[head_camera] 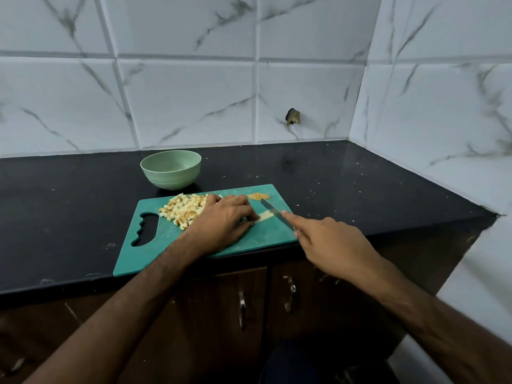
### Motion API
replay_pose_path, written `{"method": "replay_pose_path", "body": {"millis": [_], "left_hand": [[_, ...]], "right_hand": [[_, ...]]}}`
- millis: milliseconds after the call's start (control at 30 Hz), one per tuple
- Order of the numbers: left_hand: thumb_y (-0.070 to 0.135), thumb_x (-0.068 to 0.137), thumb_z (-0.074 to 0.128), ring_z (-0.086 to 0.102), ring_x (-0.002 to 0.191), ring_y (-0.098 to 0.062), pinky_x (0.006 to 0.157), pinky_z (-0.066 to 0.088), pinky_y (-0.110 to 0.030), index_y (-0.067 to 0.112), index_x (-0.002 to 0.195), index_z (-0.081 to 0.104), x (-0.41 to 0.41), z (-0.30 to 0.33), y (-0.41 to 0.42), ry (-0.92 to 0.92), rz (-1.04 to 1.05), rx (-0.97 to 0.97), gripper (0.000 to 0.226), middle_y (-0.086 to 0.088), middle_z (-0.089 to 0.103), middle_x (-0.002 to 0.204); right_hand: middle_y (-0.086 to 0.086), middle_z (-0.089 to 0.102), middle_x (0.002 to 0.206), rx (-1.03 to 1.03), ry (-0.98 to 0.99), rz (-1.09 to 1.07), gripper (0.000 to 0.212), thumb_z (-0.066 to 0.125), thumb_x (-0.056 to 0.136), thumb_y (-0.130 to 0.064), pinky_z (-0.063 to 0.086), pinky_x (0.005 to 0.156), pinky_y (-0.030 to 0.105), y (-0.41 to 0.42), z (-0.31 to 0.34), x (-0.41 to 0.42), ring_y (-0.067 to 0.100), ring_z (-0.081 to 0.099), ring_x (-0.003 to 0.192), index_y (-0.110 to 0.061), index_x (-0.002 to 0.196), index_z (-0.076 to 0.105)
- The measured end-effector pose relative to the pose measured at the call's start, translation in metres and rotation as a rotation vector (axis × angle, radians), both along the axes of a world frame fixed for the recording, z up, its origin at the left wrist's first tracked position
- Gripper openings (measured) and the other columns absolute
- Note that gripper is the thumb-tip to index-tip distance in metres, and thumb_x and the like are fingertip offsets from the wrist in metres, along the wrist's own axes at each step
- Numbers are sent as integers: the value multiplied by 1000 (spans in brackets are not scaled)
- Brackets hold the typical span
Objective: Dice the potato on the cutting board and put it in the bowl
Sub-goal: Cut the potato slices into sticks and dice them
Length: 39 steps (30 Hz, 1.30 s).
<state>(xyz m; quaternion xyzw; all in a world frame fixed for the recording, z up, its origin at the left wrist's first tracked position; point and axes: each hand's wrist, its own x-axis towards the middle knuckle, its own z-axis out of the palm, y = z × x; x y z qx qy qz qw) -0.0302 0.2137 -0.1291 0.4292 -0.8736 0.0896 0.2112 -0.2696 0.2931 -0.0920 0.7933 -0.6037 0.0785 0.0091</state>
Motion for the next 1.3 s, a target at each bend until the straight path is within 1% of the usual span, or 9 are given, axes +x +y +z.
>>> {"method": "replay_pose_path", "body": {"millis": [100, 300, 467, 600, 800, 900, 1067, 1200, 1300], "left_hand": [[40, 101, 53, 54, 106, -8, 88, 35, -40, 34, 115, 69, 0, 0, 0, -2, 2, -1, 22, 14, 58, 111], [43, 101, 51, 53, 107, -6, 90, 34, -38, 36, 117, 68, -1, 1, 0, -14, 7, 20, 25, 15, 58, 114], [42, 101, 51, 53, 109, -7, 90, 34, -38, 34, 118, 69, 0, 2, 2, -14, 10, 13, 26, 14, 59, 116], [42, 100, 50, 53, 108, -8, 89, 35, -39, 34, 118, 69, 0, 1, 1, -12, 7, 1, 28, 14, 59, 115], [43, 100, 51, 54, 105, -7, 81, 27, -35, 35, 115, 70, 0, -1, 0, 1, 1, -10, 25, 15, 59, 111], [43, 100, 50, 53, 106, -7, 83, 30, -35, 35, 116, 70, -1, 0, 0, 0, 4, -3, 26, 15, 59, 112], [40, 98, 59, 58, 102, -8, 82, 33, -37, 33, 107, 73, 0, 0, 3, 10, 2, -55, 18, 15, 64, 109], [39, 97, 61, 59, 97, -8, 81, 34, -37, 32, 104, 74, 1, 0, 2, 22, 2, -77, 17, 15, 64, 104], [39, 98, 60, 59, 97, -8, 81, 35, -37, 31, 104, 74, -1, 0, 2, 27, -4, -72, 17, 14, 64, 104]], "right_hand": [[-9, 61, 95, 2, 42, 1, 52, 27, 111, -39, 43, 53, 22, 3, -3, 2, 8, 53, 63, -48, 159, 11], [-6, 53, 89, -48, 64, -11, 53, 27, 110, -38, 40, 56, 29, -8, -12, 12, 8, 47, 63, -45, 160, 11], [-9, 50, 88, -53, 2, -15, 51, 28, 110, -39, 41, 55, 28, -11, -3, 7, 7, 46, 63, -48, 159, 14], [-7, 48, 91, -55, 43, -4, 51, 25, 111, -40, 31, 50, 23, 6, -4, 9, 6, 41, 60, -50, 158, 9], [-10, 49, 89, -26, 28, 9, 52, 27, 110, -38, 33, 50, 23, -2, -10, 14, 7, 46, 61, -49, 159, 12], [-11, 46, 84, -16, 32, 25, 51, 27, 111, -38, 35, 50, 23, -7, -6, 18, 7, 46, 62, -48, 159, 13], [-9, 47, 86, -57, 29, -1, 51, 27, 111, -39, 50, 62, 31, -7, 5, 12, 8, 47, 63, -46, 159, 15], [-8, 48, 92, -25, 43, 24, 52, 26, 111, -39, 37, 53, 23, 8, -3, 17, 7, 45, 62, -47, 160, 11], [-10, 45, 87, -25, 28, 15, 53, 26, 111, -38, 34, 51, 22, 7, -8, 19, 6, 45, 61, -47, 160, 10]]}}
